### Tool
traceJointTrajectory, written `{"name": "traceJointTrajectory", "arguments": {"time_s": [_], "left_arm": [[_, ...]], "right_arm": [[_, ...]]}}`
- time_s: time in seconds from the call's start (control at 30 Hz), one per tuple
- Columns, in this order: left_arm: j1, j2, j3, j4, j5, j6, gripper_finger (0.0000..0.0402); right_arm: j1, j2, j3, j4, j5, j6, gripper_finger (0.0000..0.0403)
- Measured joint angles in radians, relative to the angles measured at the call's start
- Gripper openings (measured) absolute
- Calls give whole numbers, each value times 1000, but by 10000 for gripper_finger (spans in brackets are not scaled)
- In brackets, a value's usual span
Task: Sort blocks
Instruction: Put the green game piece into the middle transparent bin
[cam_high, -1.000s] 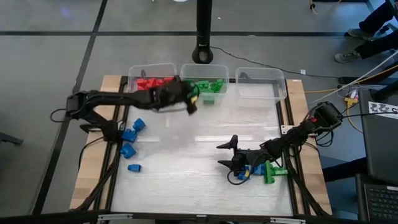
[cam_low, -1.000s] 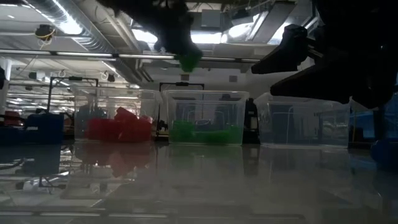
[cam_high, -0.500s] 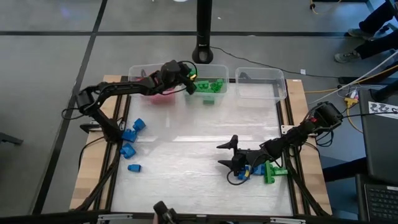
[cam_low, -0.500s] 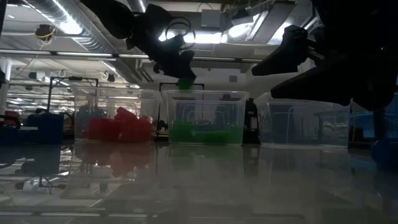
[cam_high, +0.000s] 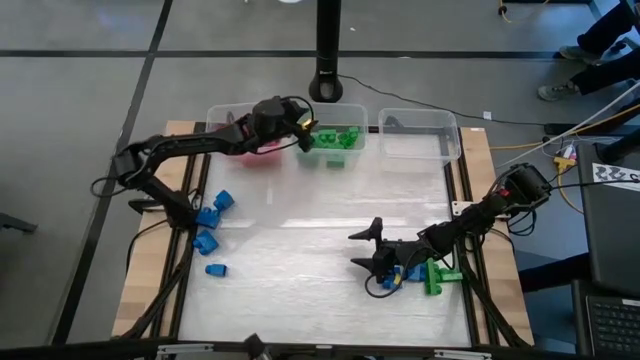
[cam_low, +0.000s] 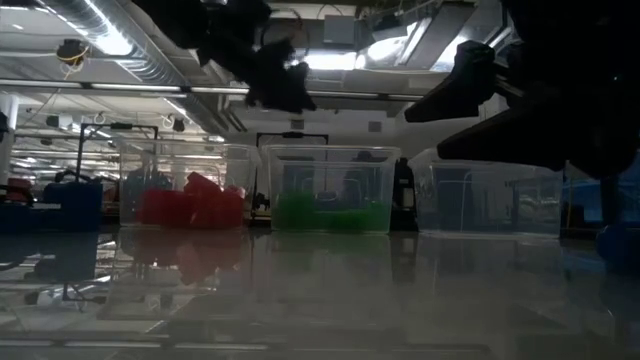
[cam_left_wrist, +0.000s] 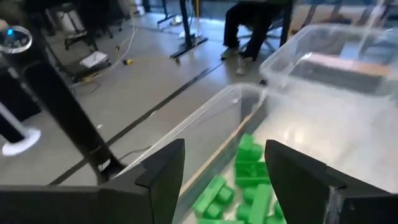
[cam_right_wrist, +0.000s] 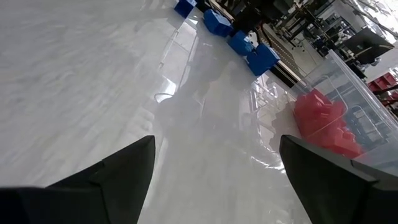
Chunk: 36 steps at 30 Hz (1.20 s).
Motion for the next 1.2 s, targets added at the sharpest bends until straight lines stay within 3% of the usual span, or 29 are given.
{"name": "traceJointTrajectory", "arguments": {"time_s": [0.33,0.63,0.73,0.9,1.03,1.2], "left_arm": [[-191,-214,-25,-110,0,35,212],[-419,-425,-309,3,-16,-42,212],[-487,-447,-438,176,-18,-80,212],[-560,-426,-603,486,-20,-98,212],[-580,-421,-659,557,-21,-109,212],[-582,-416,-667,595,-23,-96,212]], "right_arm": [[0,0,4,1,-19,0,344],[0,-20,59,-71,-73,-57,344],[0,-81,113,-301,-72,-24,344],[0,-203,300,-942,-110,193,344],[0,-231,460,-1399,-241,436,344],[0,-230,514,-1647,-431,673,344]]}}
